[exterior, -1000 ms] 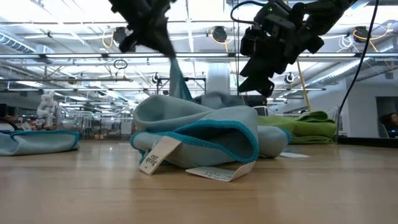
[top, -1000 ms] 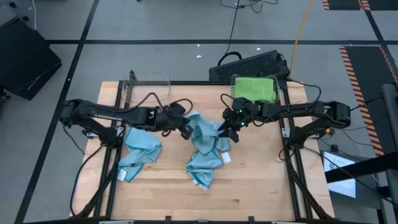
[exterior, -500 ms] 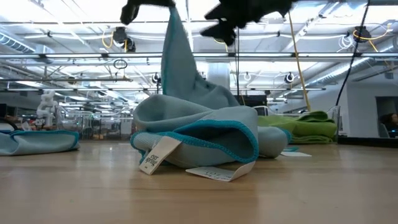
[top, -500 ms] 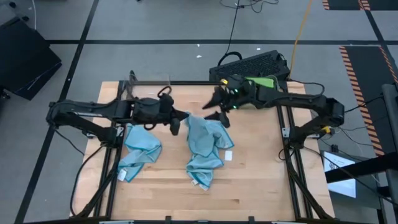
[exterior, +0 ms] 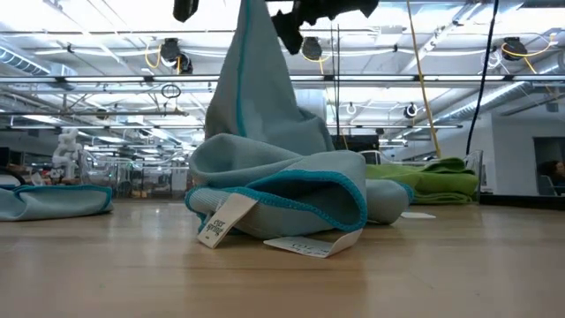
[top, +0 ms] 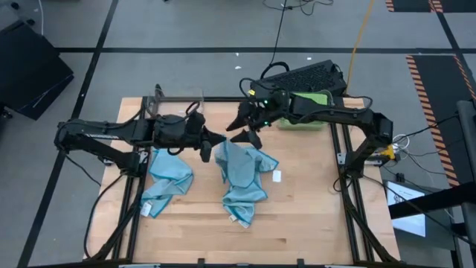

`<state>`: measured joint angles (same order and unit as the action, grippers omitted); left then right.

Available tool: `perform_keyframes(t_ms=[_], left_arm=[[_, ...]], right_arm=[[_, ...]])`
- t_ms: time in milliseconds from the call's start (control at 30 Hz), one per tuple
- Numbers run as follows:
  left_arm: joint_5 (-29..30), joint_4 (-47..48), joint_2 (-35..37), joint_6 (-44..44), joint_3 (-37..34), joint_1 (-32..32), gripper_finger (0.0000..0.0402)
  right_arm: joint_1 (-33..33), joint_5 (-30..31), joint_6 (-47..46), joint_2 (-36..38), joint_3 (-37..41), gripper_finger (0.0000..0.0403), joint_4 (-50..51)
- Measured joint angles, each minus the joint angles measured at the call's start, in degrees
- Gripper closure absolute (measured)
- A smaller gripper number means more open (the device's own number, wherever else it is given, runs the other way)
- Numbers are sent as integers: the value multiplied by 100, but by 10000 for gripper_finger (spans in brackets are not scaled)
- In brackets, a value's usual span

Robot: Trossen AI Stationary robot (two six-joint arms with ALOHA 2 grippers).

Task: Sort microfiber towel by color & place in baskets
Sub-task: Fold the top blue towel

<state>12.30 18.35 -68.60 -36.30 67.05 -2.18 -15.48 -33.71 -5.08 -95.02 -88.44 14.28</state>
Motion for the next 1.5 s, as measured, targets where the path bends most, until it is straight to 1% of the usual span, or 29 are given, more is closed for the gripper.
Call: perform_keyframes(t_ms=[133,200,267,400,500,667,833,867,967,1067,1167,1300,1367,1500], left_arm=[[135,-241,0,93,0,137,398],[101,-292,0,111,0,231,396],[-259,-365,0,194,-2,334,395],[-1455,-644,0,423,-2,523,398],[-2104,-625,0,602,-2,603,396],[-2748,-622,0,882,-2,635,397],[-3341,-623,-49,932,-2,635,399],[-3389,-614,-63,923,-2,635,398],[-3498,-607,-72,946,-9,635,395],[-3630,-625,-122,949,-7,635,396],[-3741,-620,-128,919,-9,635,398],[-3832,-623,-74,871,-9,635,393],[-3832,-706,-24,859,-9,640,396],[-3839,-953,204,670,-9,768,395]], right_arm=[[116,668,47,287,0,165,764],[152,824,116,411,2,165,1052],[170,843,127,520,2,165,1226],[173,782,-144,678,2,165,1114],[168,375,-297,744,-38,165,734],[174,-744,-647,623,-131,165,37],[134,-1645,-1428,275,-129,165,-1114],[134,-1735,-1529,194,-129,165,-1332],[162,-1760,-1737,-118,-129,165,-1963],[173,-1952,-1848,-379,-129,170,-2331],[137,-2218,-1895,-584,-129,182,-2417],[117,-2481,-2223,-805,-129,201,-2723],[139,-2505,-2350,-822,-129,210,-2866],[172,-2501,-2275,-818,-129,221,-2925]])
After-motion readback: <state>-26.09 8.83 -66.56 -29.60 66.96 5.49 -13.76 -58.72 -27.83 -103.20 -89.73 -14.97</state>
